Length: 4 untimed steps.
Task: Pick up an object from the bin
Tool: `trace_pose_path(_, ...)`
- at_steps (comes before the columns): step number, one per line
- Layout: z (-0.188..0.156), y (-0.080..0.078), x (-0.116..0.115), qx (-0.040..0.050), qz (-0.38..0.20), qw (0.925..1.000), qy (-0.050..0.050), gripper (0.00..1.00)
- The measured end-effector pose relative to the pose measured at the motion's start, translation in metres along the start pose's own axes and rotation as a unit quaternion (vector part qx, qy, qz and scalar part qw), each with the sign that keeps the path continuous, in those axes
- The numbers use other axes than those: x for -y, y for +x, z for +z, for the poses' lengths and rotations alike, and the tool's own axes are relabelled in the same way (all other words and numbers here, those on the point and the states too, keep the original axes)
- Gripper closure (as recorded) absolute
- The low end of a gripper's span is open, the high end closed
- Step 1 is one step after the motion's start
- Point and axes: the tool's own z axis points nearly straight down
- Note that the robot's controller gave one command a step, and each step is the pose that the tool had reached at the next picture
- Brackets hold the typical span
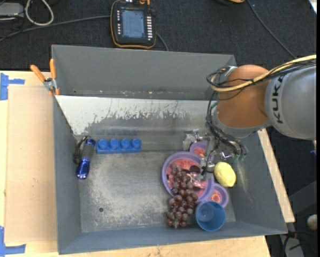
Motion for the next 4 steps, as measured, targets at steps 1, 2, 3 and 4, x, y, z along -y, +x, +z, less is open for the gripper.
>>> trace_pose_path(1, -0.031, -0.024, -0.017, 0.0005, -0.028, 0.9996, 0.0, 0.0)
trace_pose_path(2, 0.01, -0.016, -0.01, -0.0023, 0.037, 0.9993, -0.001, 0.0)
trace_pose_path(3, 0.044, -0.027, -0.01, 0.0045, -0.069, 0.9976, 0.001, 0.0)
trace_pose_path(4, 0.044, -0.021, 0.001, 0.0007, 0.071, 0.9975, -0.001, 1.0)
